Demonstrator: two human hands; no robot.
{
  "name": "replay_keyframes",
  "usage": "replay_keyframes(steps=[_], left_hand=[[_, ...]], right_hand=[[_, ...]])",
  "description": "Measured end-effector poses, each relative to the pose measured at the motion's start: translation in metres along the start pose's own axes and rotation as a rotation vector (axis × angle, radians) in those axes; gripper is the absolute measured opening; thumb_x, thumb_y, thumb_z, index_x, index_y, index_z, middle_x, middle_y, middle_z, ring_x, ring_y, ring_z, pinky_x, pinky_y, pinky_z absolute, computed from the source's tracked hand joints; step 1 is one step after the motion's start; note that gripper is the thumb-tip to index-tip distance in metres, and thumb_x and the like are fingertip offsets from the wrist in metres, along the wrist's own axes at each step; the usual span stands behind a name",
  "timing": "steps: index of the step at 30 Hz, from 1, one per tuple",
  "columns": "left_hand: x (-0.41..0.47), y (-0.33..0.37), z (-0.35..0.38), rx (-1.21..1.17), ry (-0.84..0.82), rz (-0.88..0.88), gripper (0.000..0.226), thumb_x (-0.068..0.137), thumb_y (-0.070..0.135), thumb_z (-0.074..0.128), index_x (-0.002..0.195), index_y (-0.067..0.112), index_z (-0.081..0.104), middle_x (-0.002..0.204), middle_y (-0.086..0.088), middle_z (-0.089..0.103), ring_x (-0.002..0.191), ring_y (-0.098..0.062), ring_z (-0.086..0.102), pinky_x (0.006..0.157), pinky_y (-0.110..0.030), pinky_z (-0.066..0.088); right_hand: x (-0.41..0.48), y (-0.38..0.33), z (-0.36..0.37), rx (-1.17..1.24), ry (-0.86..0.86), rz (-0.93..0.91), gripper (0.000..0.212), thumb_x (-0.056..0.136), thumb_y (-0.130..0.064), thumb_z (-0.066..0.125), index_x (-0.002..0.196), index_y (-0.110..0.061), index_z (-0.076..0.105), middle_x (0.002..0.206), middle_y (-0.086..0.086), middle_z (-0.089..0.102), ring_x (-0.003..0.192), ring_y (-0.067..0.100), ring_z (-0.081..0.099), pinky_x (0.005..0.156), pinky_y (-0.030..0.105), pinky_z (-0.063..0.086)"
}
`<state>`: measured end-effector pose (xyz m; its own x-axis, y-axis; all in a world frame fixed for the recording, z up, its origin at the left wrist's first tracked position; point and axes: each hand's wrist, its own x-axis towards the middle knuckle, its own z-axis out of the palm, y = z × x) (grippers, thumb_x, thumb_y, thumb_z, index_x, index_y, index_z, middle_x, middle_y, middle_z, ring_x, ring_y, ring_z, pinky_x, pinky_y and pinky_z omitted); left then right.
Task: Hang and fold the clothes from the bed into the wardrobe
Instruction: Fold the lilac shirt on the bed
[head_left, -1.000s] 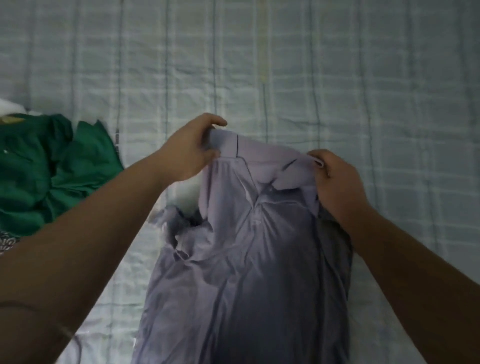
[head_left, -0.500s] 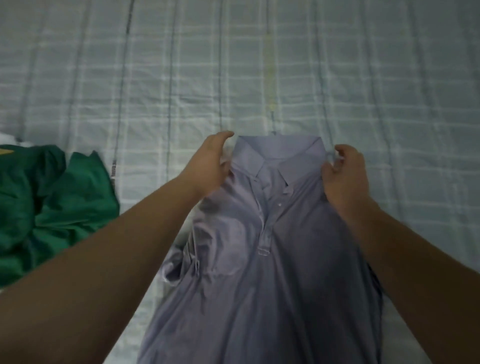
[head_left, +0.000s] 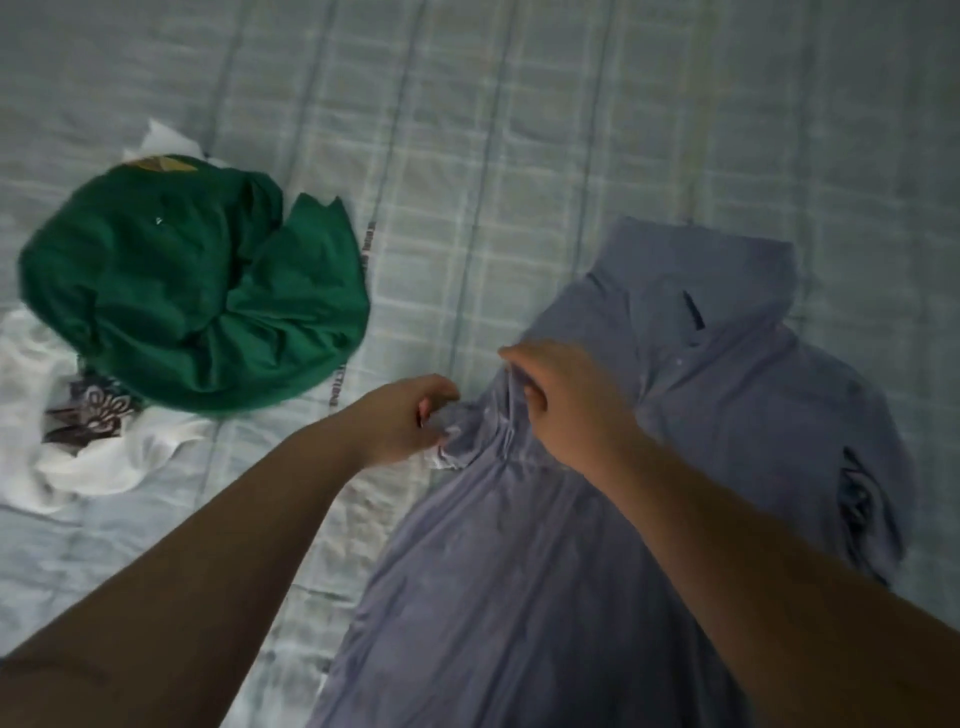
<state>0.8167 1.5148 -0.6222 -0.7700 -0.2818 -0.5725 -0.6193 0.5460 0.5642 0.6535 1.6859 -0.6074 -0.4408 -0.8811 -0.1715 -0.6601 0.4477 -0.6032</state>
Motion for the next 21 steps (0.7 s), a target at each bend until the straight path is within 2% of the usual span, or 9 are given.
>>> replay_keyframes(steps=[2, 4, 8, 10, 13, 15, 17, 19, 21], left_hand=[[0.000, 0.001, -0.006, 0.063, 0.093, -0.048, 0.022, 0.090, 0.023, 0.068, 0.111, 0.018, 0.067, 0.087, 0.002, 0.063, 0.080, -0.020, 0.061, 0.068, -0.027, 0.040], [-0.001, -0.003, -0.019, 0.024, 0.226, -0.071, 0.010, 0.092, 0.020, 0.063, 0.099, 0.015, 0.068, 0.090, -0.005, 0.066, 0.086, -0.025, 0.063, 0.071, -0.031, 0.043], [-0.014, -0.022, -0.051, -0.385, 0.517, -0.102, 0.006, 0.087, 0.025, 0.052, 0.081, 0.025, 0.054, 0.078, -0.001, 0.059, 0.072, -0.016, 0.057, 0.066, -0.029, 0.048], [-0.018, -0.032, -0.057, -0.693, 0.551, -0.128, 0.024, 0.094, 0.015, 0.049, 0.080, 0.034, 0.051, 0.080, -0.001, 0.058, 0.070, -0.017, 0.062, 0.056, -0.028, 0.053], [-0.011, -0.043, -0.059, -0.901, 0.593, -0.144, 0.041, 0.094, -0.006, 0.043, 0.079, 0.031, 0.052, 0.086, -0.012, 0.053, 0.074, -0.026, 0.060, 0.061, -0.037, 0.059], [0.000, -0.048, -0.060, -0.847, 0.678, -0.203, 0.036, 0.089, -0.010, 0.042, 0.086, 0.024, 0.053, 0.086, -0.008, 0.057, 0.078, -0.026, 0.058, 0.068, -0.036, 0.058], [0.008, -0.048, -0.057, -0.720, 0.693, -0.275, 0.029, 0.089, -0.004, 0.047, 0.102, 0.020, 0.055, 0.097, -0.004, 0.061, 0.083, -0.022, 0.057, 0.066, -0.027, 0.050], [0.010, -0.046, -0.050, -0.590, 0.669, -0.324, 0.029, 0.089, 0.005, 0.052, 0.117, 0.013, 0.054, 0.110, -0.009, 0.057, 0.090, -0.022, 0.055, 0.072, -0.028, 0.044], [0.004, -0.042, -0.036, -0.482, 0.736, -0.352, 0.028, 0.091, 0.014, 0.055, 0.118, 0.008, 0.053, 0.112, -0.008, 0.047, 0.094, -0.022, 0.049, 0.084, -0.029, 0.038]], right_hand=[[0.012, -0.006, 0.006, -0.084, -0.048, 0.018, 0.045, 0.094, -0.011, 0.051, 0.137, -0.021, 0.057, 0.129, 0.005, 0.063, 0.120, 0.029, 0.053, 0.102, 0.043, 0.044], [0.019, -0.007, 0.007, -0.206, -0.070, 0.056, 0.047, 0.090, -0.012, 0.051, 0.136, -0.023, 0.056, 0.121, 0.006, 0.064, 0.112, 0.032, 0.056, 0.093, 0.045, 0.048], [0.029, -0.011, 0.007, -0.318, -0.036, 0.172, 0.036, 0.085, -0.013, 0.055, 0.121, -0.020, 0.057, 0.112, 0.009, 0.057, 0.098, 0.035, 0.060, 0.079, 0.043, 0.052], [0.039, -0.017, 0.010, -0.311, -0.014, 0.204, 0.033, 0.085, -0.014, 0.057, 0.118, -0.020, 0.055, 0.113, 0.008, 0.050, 0.093, 0.034, 0.060, 0.076, 0.042, 0.053], [0.063, -0.023, 0.013, -0.313, -0.009, 0.144, 0.042, 0.079, -0.009, 0.059, 0.119, -0.021, 0.056, 0.118, 0.006, 0.044, 0.095, 0.032, 0.058, 0.080, 0.042, 0.054], [0.079, -0.024, 0.015, -0.269, -0.040, 0.090, 0.047, 0.078, -0.007, 0.059, 0.123, -0.021, 0.059, 0.125, 0.006, 0.047, 0.102, 0.030, 0.056, 0.085, 0.037, 0.050], [0.090, -0.020, 0.018, -0.286, -0.086, 0.094, 0.035, 0.083, -0.010, 0.057, 0.116, -0.020, 0.065, 0.118, 0.008, 0.056, 0.103, 0.031, 0.057, 0.086, 0.035, 0.047], [0.095, -0.016, 0.022, -0.343, -0.159, 0.157, 0.022, 0.087, -0.019, 0.058, 0.109, -0.020, 0.063, 0.106, 0.008, 0.062, 0.095, 0.031, 0.060, 0.082, 0.040, 0.051], [0.098, -0.015, 0.021, -0.367, -0.263, 0.247, 0.014, 0.087, -0.024, 0.061, 0.099, -0.020, 0.055, 0.098, 0.006, 0.063, 0.080, 0.025, 0.056, 0.073, 0.038, 0.052]])
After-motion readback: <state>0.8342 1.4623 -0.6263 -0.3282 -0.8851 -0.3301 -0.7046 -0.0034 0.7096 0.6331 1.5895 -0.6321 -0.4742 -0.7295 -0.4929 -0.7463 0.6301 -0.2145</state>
